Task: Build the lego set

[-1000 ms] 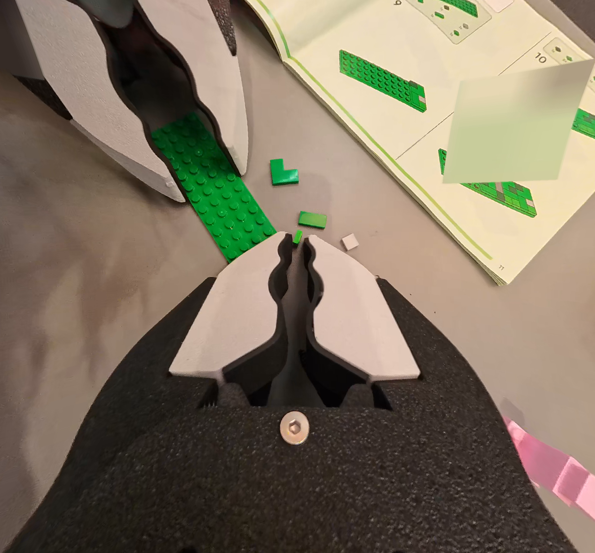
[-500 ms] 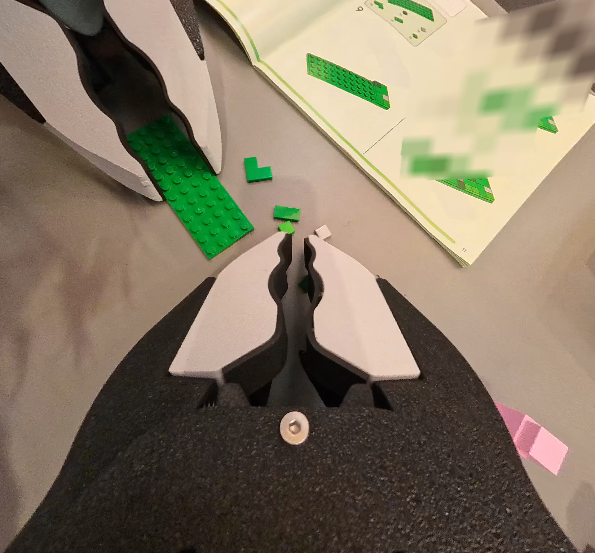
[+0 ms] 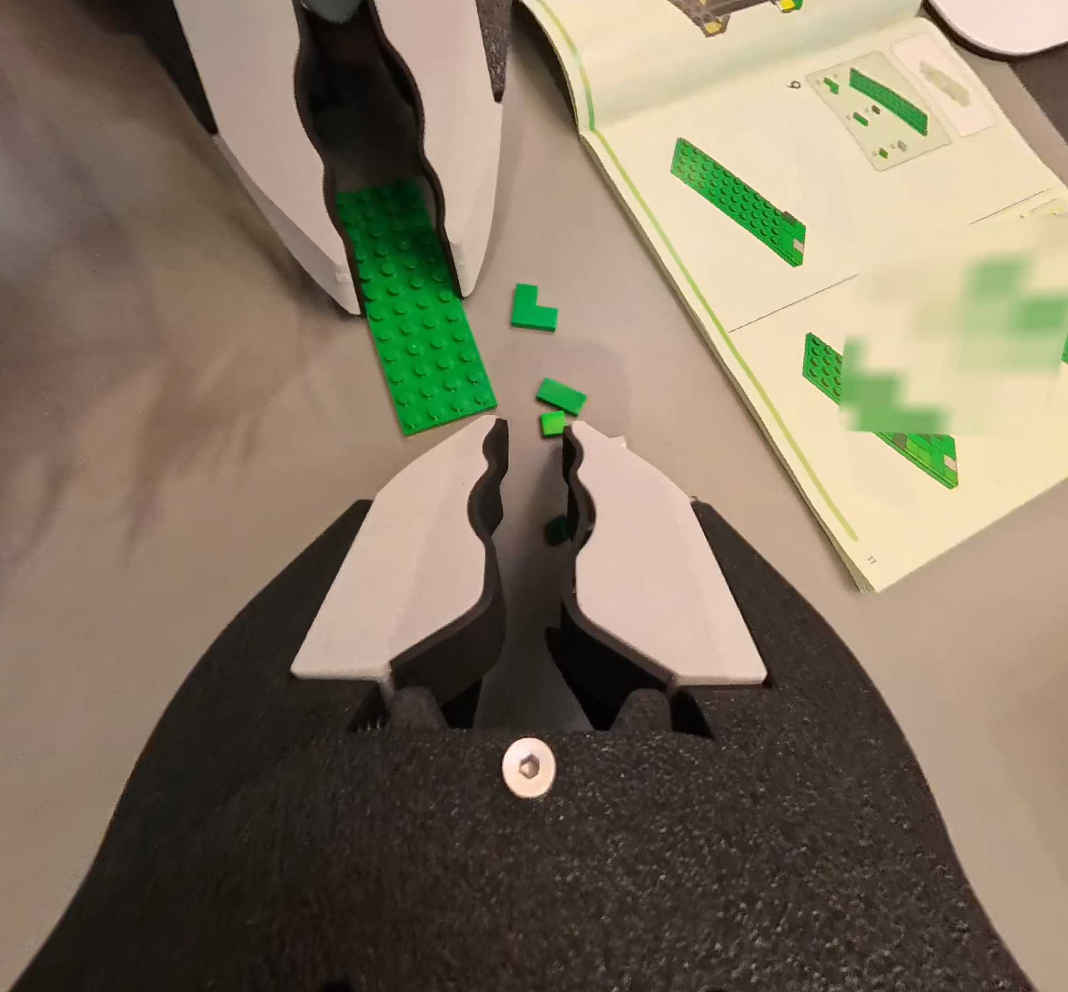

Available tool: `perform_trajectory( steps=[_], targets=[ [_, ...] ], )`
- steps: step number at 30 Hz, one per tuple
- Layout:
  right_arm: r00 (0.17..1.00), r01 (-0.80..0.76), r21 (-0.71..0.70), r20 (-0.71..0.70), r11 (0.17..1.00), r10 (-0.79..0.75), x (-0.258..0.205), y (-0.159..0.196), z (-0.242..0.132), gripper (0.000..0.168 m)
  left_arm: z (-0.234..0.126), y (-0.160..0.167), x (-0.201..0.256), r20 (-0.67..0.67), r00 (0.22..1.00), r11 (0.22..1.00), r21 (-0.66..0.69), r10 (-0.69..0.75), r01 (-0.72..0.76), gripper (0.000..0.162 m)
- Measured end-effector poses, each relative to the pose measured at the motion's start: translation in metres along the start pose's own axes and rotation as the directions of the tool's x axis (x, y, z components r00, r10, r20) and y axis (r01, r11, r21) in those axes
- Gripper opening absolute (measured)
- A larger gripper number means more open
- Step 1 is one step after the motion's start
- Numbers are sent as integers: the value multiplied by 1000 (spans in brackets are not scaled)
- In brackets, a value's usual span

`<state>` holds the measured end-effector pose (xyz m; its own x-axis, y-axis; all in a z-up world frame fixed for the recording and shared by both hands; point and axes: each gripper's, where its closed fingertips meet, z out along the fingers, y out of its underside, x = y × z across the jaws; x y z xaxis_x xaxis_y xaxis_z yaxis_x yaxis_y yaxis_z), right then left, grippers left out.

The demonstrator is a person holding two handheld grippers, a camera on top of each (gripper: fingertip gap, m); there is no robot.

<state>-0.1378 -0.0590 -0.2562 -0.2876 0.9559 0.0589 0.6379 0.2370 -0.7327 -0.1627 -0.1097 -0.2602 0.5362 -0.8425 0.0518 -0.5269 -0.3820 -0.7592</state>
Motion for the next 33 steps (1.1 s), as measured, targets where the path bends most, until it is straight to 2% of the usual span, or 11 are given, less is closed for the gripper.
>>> perform_trajectory(
  steps=[8, 21, 23, 28, 33],
  targets=[
    [993, 102, -32, 70, 994, -99, 2, 0, 6, 15, 0, 0, 0, -1, 1000, 1000, 0, -1, 1, 31],
    [992, 69, -18, 103, 997, -66, 1, 0, 6, 6, 0, 0, 0, 1, 1000, 1000, 0, 1, -1, 31],
    [991, 60, 10, 116, 998, -60, -1, -5, 4, 0, 0, 0, 0, 2, 1000, 1000, 0, 2, -2, 31],
    [987, 80, 5, 139, 997, -80, -5, -6, 1, 0, 0, 0, 0, 2, 1000, 1000, 0, 2, -2, 31],
    [987, 72, -41, 150, 997, -65, -9, -1, 3, 10, 0, 0, 0, 3, 1000, 1000, -1, 3, -3, 31]
  ],
)
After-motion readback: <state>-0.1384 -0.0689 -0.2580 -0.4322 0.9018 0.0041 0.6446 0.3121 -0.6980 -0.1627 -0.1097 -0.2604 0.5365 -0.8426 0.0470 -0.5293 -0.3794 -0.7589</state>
